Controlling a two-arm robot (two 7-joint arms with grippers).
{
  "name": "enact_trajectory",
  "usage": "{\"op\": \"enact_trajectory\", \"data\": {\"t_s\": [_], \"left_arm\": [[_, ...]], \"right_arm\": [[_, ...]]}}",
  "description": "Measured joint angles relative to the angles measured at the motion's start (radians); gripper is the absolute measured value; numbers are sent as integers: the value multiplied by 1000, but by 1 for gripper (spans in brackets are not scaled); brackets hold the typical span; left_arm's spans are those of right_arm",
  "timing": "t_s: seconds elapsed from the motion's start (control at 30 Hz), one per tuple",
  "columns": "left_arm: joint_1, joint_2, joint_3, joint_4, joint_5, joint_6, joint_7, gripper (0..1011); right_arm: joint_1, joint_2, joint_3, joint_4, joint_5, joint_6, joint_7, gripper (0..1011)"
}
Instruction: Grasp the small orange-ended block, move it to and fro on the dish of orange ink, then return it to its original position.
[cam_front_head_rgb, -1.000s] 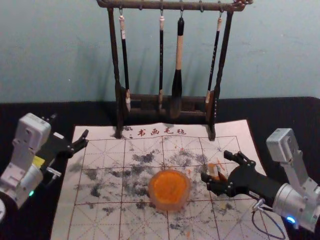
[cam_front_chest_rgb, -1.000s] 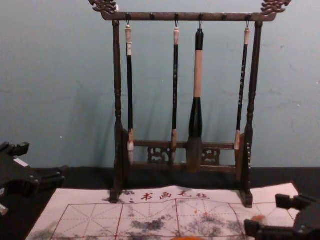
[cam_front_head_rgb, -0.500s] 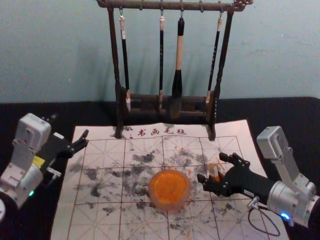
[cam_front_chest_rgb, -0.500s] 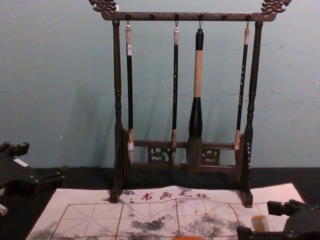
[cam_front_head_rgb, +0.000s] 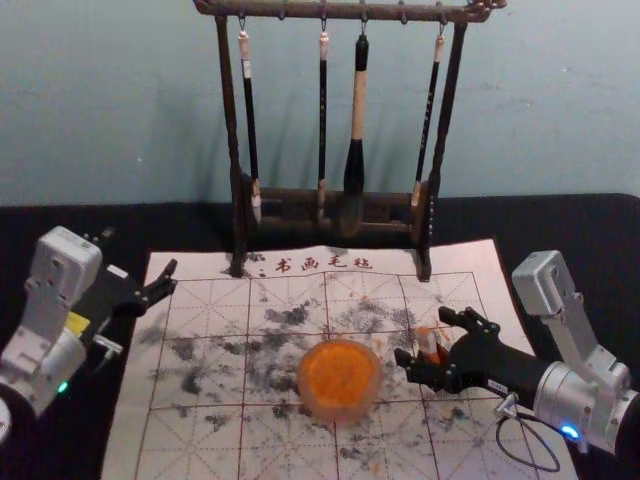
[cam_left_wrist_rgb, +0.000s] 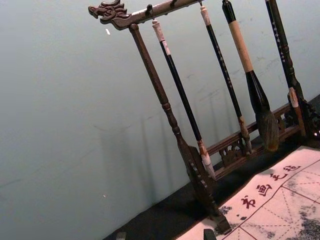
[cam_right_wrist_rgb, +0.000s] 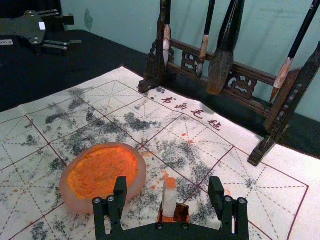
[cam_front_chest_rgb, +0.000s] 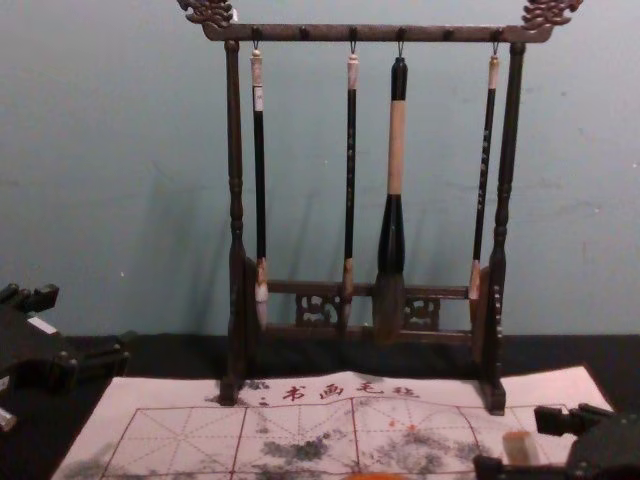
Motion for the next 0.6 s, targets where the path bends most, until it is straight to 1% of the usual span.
{"op": "enact_trajectory", "data": {"t_s": [0.37,0.4,0.43,0.6], "left_arm": [[0,0,0,0,0,0,0,1001],[0,0,0,0,0,0,0,1002],[0,0,0,0,0,0,0,1001],[0,0,0,0,0,0,0,1001]], "right_arm": [[0,1,-2,0,0,-3,-1,993],[0,1,-2,0,0,-3,-1,966],[0,1,-2,0,0,-3,-1,966],[0,2,-3,-1,0,-4,-1,835]]}}
